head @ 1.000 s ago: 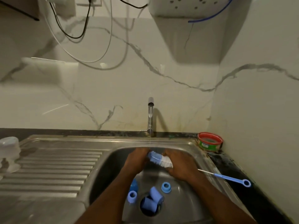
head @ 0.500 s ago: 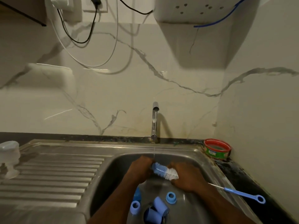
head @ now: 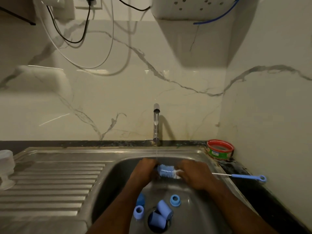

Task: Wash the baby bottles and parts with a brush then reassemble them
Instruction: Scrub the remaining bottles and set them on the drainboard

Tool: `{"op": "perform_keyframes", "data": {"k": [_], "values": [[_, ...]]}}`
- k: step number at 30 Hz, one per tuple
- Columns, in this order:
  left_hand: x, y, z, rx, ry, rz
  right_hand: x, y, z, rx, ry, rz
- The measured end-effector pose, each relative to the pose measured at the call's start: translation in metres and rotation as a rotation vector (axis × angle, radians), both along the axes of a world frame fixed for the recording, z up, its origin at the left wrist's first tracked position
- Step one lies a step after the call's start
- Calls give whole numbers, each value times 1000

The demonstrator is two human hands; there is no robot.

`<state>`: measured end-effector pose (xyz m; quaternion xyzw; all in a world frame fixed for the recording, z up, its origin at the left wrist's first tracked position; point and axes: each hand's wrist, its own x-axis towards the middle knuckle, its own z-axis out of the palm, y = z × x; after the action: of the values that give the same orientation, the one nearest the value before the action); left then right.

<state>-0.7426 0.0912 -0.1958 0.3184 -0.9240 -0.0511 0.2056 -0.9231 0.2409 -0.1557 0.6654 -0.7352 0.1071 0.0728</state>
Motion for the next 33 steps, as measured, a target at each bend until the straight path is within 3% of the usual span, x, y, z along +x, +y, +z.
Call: {"op": "perform_keyframes", "data": {"k": [2, 5, 7, 8, 13, 16, 19, 21, 24, 25, 26, 27, 30, 31, 33], "values": [[7, -4, 2, -40, 25, -59, -3, -3, 4, 85, -90, -7], [13, -6, 9, -115, 92, -147, -8, -2, 20, 291, -566, -20], [14, -5, 15, -158, 116, -187, -7, 1, 31, 349, -746, -36], [13, -3, 16, -156, 116, -193, -6, 1, 31, 318, -728, -49], [3, 1, 15, 29, 117, -36, -1, -2, 11, -8, -13, -49], [-4, 2, 21, -20, 11, 24, 3, -2, 23, -105, 189, -44], [-2, -1, 23, -69, -23, 57, 8, -3, 23, -109, 207, -64], [3, -6, 20, -82, 64, 5, 14, -3, 22, -78, -50, -127], [12, -7, 18, -200, 246, -88, 9, -6, 36, 201, -995, -310], [13, -7, 18, -210, 300, -118, 9, -4, 39, 263, -1169, -351], [12, -8, 15, -187, 314, -132, 6, -5, 38, 272, -1177, -356], [10, -8, 14, -167, 309, -144, 5, -7, 33, 229, -1042, -341], [-2, -9, 8, 49, 139, -52, 3, -10, 15, -60, -185, -198], [-5, -10, 7, 99, 81, -10, 2, -9, 13, -101, -16, -133], [-7, -8, 7, 137, 52, 16, 2, -7, 15, -93, 102, -66]]}}
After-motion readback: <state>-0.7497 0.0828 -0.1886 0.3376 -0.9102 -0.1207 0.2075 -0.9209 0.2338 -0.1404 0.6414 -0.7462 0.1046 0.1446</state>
